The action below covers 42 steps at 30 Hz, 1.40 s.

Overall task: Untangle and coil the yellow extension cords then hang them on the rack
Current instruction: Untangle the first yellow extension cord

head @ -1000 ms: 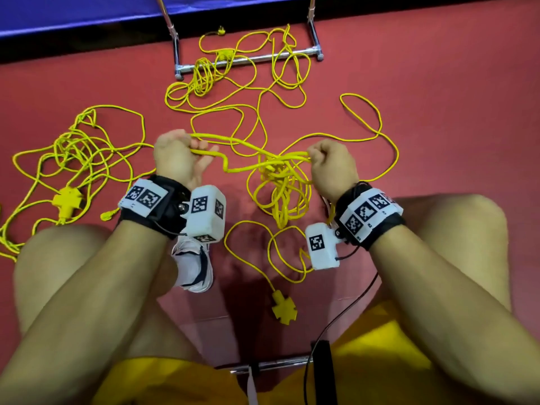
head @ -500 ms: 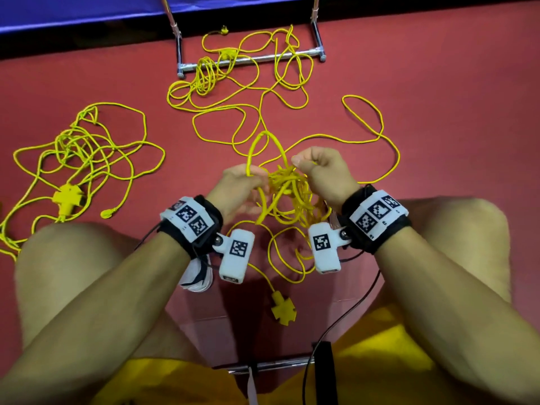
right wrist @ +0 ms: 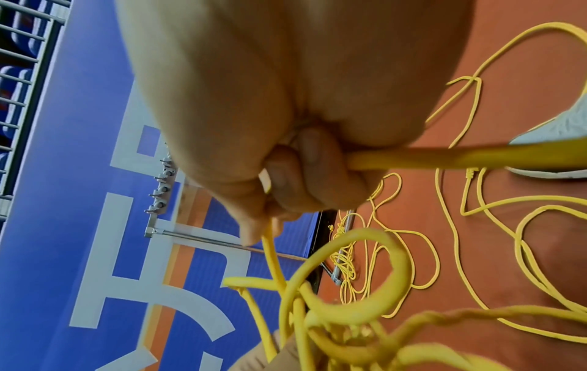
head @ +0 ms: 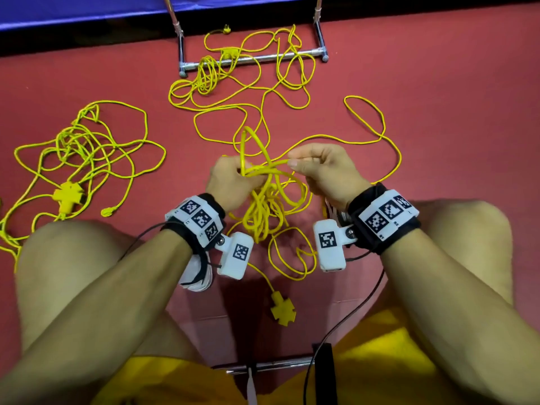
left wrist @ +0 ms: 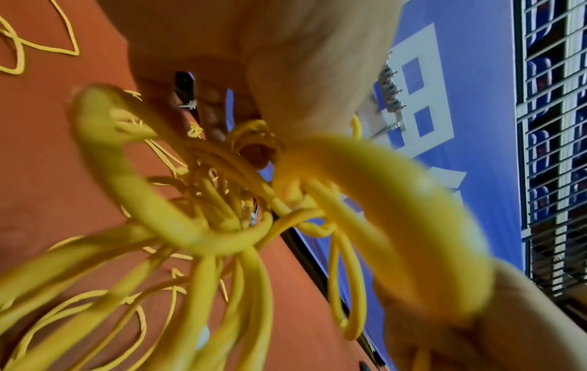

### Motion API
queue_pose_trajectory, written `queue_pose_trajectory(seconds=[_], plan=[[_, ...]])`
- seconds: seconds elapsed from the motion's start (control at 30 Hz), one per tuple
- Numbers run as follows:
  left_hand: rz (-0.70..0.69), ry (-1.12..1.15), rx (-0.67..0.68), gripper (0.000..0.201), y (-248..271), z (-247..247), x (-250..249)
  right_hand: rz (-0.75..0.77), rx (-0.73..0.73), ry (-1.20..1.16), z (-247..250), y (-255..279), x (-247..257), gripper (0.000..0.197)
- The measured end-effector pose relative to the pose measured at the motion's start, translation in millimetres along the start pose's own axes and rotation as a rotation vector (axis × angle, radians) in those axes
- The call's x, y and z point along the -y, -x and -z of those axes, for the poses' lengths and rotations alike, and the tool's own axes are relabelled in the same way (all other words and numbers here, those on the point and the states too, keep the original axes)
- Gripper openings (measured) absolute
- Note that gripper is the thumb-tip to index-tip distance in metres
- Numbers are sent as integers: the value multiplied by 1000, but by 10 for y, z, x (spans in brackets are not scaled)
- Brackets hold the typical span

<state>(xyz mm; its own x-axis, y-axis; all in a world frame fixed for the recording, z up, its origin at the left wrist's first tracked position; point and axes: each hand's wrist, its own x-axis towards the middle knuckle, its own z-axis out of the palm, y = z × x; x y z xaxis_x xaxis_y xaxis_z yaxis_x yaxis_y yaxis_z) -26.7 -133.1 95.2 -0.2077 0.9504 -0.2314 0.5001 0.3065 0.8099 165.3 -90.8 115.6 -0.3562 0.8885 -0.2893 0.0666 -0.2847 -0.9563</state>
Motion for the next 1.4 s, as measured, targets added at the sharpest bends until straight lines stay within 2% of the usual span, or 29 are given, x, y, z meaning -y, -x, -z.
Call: queue_pose_trajectory(seconds=[0.13, 0.27, 0.4, 0.5, 0.63, 0.73, 0.83, 0.9, 0.93, 0.97, 1.03, 1.1, 1.17, 1.27, 1.33, 1.4], plan=[[110, -19, -26, 34, -119, 71, 61, 39, -175, 95, 12, -58, -35, 15], [167, -16, 87, 24, -151, 52, 33, 85, -327, 135, -13, -49, -34, 11], [284, 221, 131, 25, -119, 49, 1, 43, -378, 153, 17, -54, -24, 14], [309, 419, 50, 28, -110, 120, -62, 21, -363, 175, 46, -68, -61, 17], [210, 557, -55, 27, -140, 204, -120, 8, -321, 315, 34, -87, -144, 19], [134, 632, -206, 27, -223, 250, -96, -9, -324, 421, 71, -129, -189, 23], [161, 681, -359, 22, -315, 345, -55, -47, -323, 467, 115, -139, -208, 26], [208, 692, -389, 13, -343, 381, -26, -28, -322, 500, 118, -132, -216, 30], [240, 700, -375, 8, -342, 383, -20, -12, -322, 505, 117, -130, -216, 31], [297, 710, -335, 15, -326, 380, -22, 1, -330, 504, 112, -126, -205, 31], [444, 714, -165, 44, -283, 366, -33, 13, -361, 519, 120, -132, -181, 33], [517, 703, -41, 60, -259, 343, -32, 7, -372, 552, 140, -139, -173, 37], [513, 677, -93, 62, -272, 334, -42, -4, -320, 520, 117, -115, -154, 34], [532, 614, -197, 56, -277, 324, -86, -34, -251, 328, 46, -63, -121, 31], [580, 576, -121, 52, -228, 282, -85, -27, -274, 155, 30, -75, -115, 38], [647, 566, 49, 53, -150, 193, -60, 22, -313, 35, 29, -95, -103, 38]])
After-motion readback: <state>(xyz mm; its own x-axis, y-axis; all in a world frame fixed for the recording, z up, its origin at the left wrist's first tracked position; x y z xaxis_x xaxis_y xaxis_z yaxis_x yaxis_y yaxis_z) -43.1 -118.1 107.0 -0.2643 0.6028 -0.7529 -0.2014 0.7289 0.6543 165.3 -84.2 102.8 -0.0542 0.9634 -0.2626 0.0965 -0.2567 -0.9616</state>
